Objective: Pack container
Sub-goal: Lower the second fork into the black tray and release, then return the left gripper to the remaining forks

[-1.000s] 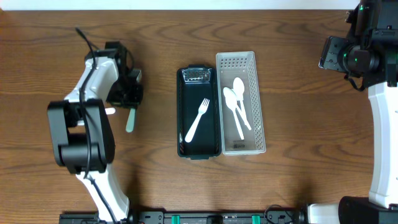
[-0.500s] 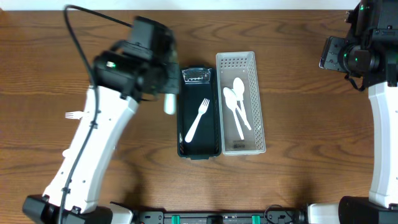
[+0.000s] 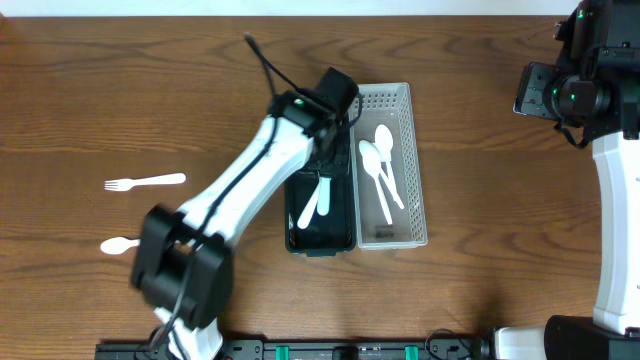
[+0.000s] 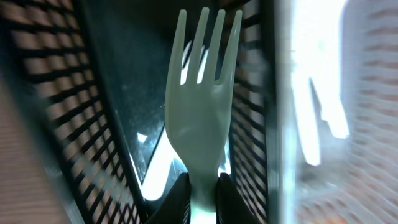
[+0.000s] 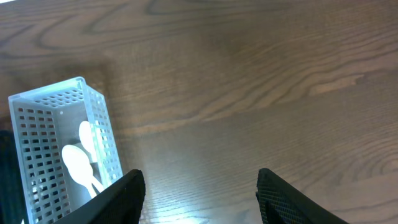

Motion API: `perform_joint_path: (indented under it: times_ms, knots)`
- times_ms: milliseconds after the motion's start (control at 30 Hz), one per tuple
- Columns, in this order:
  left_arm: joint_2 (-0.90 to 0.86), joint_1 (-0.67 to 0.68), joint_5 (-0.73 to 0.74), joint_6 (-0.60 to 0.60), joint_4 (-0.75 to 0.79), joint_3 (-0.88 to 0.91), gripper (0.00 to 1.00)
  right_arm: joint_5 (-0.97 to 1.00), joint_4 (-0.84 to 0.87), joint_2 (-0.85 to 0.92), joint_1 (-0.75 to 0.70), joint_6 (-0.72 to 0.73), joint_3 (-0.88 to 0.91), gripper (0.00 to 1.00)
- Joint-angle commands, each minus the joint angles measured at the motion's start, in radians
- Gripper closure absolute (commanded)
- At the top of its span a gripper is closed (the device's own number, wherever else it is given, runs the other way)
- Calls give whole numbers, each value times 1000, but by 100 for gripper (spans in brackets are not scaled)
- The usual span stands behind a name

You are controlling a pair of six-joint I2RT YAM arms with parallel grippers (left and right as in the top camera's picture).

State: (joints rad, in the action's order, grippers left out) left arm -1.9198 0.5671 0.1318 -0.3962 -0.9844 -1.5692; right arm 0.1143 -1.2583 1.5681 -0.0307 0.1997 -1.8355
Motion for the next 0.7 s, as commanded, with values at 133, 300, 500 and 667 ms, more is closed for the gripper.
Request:
perform_joint_path:
  times_ms: [133,300,500,667]
  knots:
    - [-82,-1,-28,38,23,6,85,17,-11,5,-11,-15,-2,39]
    - [-36,-1,-67,180,13,-15,53,17,-11,5,-11,-15,-2,39]
    - [138,-23,-243,231,-19,-74,38,18,-11,5,-11,-23,-2,39]
    - [352,-161,-347,202,-5,-82,26,18,-16,5,-11,-23,-2,39]
